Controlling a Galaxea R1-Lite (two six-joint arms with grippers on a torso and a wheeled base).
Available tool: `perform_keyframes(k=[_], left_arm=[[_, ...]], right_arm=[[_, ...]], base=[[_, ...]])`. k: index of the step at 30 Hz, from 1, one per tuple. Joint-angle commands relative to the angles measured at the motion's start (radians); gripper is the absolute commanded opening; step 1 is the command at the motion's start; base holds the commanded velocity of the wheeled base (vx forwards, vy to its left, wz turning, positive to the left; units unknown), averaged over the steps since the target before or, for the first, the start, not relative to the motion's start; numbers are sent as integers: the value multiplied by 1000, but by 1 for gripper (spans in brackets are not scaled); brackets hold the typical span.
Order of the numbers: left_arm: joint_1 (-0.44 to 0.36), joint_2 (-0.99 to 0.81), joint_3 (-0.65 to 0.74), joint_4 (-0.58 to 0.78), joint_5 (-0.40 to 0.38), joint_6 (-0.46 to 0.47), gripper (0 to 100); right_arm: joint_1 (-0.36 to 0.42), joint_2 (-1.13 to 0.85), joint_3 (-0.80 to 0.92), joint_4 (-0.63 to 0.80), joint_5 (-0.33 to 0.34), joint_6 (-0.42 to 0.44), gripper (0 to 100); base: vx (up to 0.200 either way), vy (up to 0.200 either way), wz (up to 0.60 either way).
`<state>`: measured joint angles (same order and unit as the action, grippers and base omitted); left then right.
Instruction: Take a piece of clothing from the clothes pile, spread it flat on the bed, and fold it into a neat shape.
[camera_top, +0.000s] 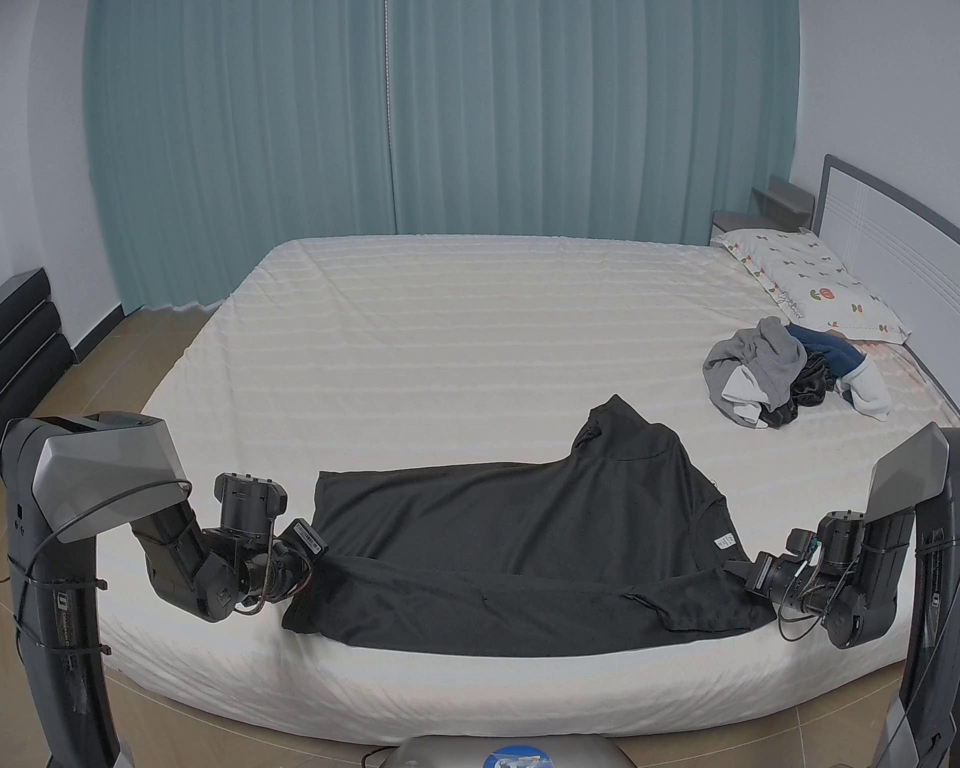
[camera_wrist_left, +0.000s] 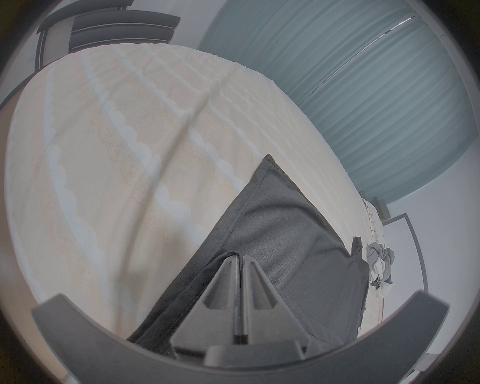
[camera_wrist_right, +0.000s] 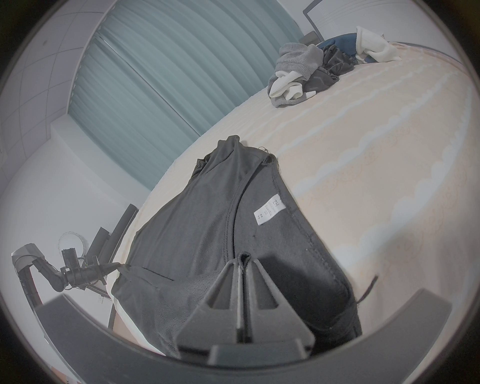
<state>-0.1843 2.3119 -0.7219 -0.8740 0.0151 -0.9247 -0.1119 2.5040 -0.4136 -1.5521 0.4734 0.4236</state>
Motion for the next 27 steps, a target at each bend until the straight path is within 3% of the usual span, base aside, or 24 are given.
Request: perform_keyframes(k=[1,10,27], left_arm=[[0,1,1,0,0,0,0],[2,0,9,0,2,0,0],[9,-40,41,-5,9,-66,0]], right_arm=[[-9,-25,-2,-8,2,4,0],[-23,-100,-17,-8,-1,115,0],[-38,-114,-33,-8,-7,156,0]], base=[[0,0,0],[0,0,0],[0,0,0]])
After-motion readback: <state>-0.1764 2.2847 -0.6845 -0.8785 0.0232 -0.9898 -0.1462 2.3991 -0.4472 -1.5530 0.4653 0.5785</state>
